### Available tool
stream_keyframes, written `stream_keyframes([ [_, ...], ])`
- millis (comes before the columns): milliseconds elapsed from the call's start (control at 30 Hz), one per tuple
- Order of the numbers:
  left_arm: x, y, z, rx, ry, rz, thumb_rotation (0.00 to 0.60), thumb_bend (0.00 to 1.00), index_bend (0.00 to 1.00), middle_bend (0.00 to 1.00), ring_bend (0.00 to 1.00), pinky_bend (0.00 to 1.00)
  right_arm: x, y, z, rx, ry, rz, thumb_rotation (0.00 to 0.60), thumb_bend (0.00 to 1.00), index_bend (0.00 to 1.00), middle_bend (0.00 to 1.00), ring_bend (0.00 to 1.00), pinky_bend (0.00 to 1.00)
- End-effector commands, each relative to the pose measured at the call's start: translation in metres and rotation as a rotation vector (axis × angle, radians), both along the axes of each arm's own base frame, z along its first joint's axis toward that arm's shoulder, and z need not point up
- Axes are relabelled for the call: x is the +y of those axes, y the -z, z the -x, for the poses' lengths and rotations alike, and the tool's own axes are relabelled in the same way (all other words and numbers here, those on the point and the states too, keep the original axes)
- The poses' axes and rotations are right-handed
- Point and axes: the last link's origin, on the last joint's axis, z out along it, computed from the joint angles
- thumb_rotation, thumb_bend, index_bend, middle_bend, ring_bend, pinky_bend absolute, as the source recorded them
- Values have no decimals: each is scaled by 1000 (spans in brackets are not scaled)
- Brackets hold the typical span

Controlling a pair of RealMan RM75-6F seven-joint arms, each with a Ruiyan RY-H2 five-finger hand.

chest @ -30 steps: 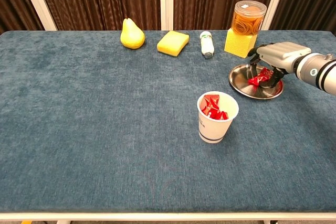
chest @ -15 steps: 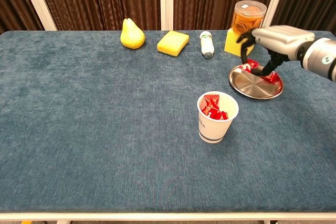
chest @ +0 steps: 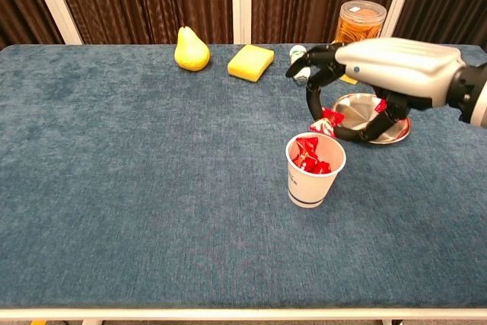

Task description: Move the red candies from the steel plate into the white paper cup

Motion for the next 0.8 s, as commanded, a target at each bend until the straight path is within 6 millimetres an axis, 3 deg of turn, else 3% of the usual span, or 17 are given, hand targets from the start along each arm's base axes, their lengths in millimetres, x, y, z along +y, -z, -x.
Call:
stream_keyframes([
  [33,0,0,0,-1,1,0,600,157,73,43,81,147,3,4,3,25,-2,-6,600,386,597,101,0,0],
  [367,-1,1,2,-4,-3,-2,600,157,73,43,81,147,1,20,4,82,-6,-17,600,386,565,85,0,0],
  [600,-2,1,4,-6,-5,-5,600,158,73,43,81,147,3,20,3,85,-8,-17,600,385,383,58,0,0],
  [800,-1,1,4,-6,-2,-4,600,157,73,43,81,147,4,11,3,57,0,-2,600,385,331,55,0,0],
])
